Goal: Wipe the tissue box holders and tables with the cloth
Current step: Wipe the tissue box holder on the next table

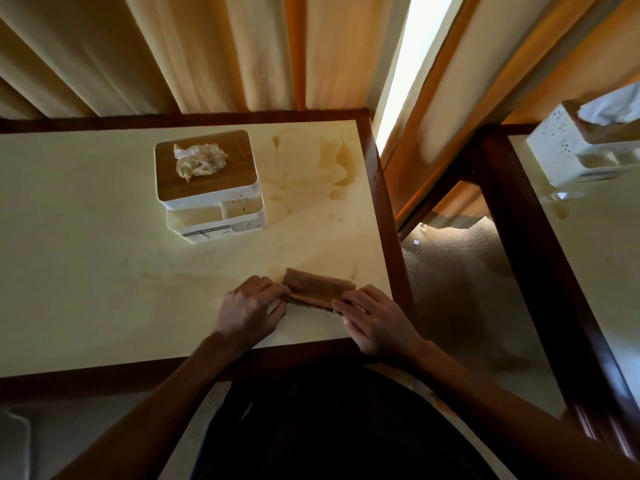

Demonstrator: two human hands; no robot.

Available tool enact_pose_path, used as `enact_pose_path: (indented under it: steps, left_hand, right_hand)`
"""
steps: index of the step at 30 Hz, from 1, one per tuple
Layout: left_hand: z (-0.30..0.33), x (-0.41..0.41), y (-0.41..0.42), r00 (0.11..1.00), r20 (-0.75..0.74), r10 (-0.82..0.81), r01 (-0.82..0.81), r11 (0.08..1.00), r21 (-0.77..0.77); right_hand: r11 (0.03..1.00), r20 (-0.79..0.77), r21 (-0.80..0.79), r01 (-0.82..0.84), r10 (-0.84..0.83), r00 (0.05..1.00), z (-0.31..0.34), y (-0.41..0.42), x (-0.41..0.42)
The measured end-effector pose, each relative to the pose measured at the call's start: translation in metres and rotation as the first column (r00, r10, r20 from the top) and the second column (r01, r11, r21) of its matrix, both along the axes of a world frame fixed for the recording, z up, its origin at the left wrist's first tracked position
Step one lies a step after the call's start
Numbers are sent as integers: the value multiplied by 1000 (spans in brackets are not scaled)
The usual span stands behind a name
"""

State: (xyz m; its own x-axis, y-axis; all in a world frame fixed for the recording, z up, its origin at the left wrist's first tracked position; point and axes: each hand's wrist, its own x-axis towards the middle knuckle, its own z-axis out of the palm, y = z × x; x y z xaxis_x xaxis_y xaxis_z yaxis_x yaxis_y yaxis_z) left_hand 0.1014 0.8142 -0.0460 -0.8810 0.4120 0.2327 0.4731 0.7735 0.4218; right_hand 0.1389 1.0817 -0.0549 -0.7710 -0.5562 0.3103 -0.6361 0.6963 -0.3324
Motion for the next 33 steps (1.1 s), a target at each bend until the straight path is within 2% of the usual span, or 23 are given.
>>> enact_pose_path:
  steps: [4, 7, 9, 11, 13, 15, 18, 21, 23, 24, 26, 28, 30, 31, 32, 33]
  left_hand:
    - [4, 3, 1, 998, 65, 5, -5, 1000, 5]
    - [10, 1, 9, 992, 95, 87, -91, 995, 42]
    - [13, -6, 14, 983, 104, 154, -162, 984, 70]
    - [16, -14, 19, 982, 120, 147, -150, 989, 10]
    - [16, -20, 23, 988, 145, 45, -22, 987, -158]
    - [17, -24, 26, 983, 183, -25, 77, 955, -285]
    - [20, -27, 25, 975, 216, -50, 120, 940, -320]
    - [23, -28, 20, 970, 218, -110, 156, 966, -208]
    - [24, -28, 18, 960, 244, -136, 146, 989, -24]
    - [26, -28, 18, 955, 266, -135, 116, 990, 84]
    - [34, -27, 18, 936, 338, -95, -1, 962, 272]
    - [43, -30, 18, 911, 412, -17, -147, 920, 363]
    - [54, -33, 17, 862, 507, 12, -278, 847, 453]
    - [60, -35, 17, 831, 557, 0, -335, 798, 501]
    - [65, -37, 17, 805, 593, -9, -383, 755, 532]
    - [70, -38, 15, 790, 613, -9, -418, 723, 550]
  right_hand:
    - [1000, 23, -4, 8, -8, 1000, -3, 10, 11]
    - [990, 50, -116, 84, -78, 996, 3, 7, 8]
    - [963, 125, -193, 189, -166, 978, 9, -1, -1]
    - [929, 252, -216, 299, -243, 937, 15, -10, -14]
    - [934, 326, -118, 337, -284, 901, 15, -17, -25]
    - [956, 331, 27, 291, -284, 900, 12, -21, -32]
    - [966, 307, 104, 239, -259, 916, 6, -21, -35]
    - [979, 387, 50, 197, -201, 900, 11, -21, -33]
    - [980, 511, -94, 173, -101, 853, 18, -24, -30]
    - [955, 618, -217, 200, -24, 785, 24, -26, -28]
    - [806, 787, -460, 373, 176, 591, 36, -31, -25]
    - [535, 819, -574, 620, 357, 449, 45, -35, -23]
    - [250, 766, -518, 818, 561, 314, 49, -42, -22]
    - [163, 729, -456, 875, 632, 262, 49, -47, -20]
    - [122, 706, -397, 910, 674, 218, 51, -52, -19]
    - [120, 697, -353, 928, 696, 174, 53, -58, -18]
